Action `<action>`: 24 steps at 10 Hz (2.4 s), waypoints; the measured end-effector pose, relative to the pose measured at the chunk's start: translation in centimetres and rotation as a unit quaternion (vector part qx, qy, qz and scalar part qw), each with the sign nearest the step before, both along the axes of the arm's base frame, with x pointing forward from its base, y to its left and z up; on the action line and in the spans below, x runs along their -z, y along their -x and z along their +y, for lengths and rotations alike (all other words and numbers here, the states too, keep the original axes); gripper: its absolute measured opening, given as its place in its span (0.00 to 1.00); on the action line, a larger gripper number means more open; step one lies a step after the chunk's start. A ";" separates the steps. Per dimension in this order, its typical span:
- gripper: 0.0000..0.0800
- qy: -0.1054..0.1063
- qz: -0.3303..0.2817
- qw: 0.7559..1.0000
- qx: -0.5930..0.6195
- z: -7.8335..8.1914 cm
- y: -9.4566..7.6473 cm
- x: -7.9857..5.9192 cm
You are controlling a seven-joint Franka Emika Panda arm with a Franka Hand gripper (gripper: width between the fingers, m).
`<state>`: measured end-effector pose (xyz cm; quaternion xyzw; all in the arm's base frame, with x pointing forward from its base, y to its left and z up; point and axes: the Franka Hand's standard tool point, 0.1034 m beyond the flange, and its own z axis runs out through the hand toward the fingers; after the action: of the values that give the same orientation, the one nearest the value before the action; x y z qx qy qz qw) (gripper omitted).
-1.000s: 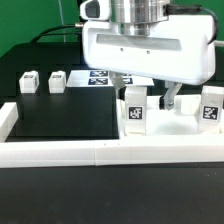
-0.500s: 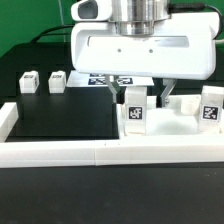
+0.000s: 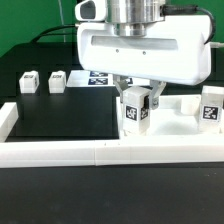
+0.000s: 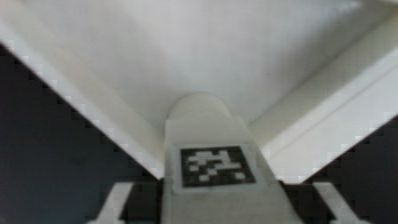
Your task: Assemble square table
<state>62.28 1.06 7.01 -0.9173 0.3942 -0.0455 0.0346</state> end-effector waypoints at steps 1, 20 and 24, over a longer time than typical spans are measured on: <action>0.37 -0.022 0.002 0.995 0.096 -0.5 -0.1 0.0; 0.81 -0.026 -0.001 0.993 -0.116 0.4 -0.2 -0.2; 0.48 -0.032 0.006 0.998 -0.048 0.0 0.0 0.0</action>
Offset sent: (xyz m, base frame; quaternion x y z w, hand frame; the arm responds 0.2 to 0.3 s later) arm 0.0124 0.0206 0.0020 0.0607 -0.0499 0.3968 0.9145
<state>62.25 1.02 7.04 -0.9339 0.3507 -0.0259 0.0642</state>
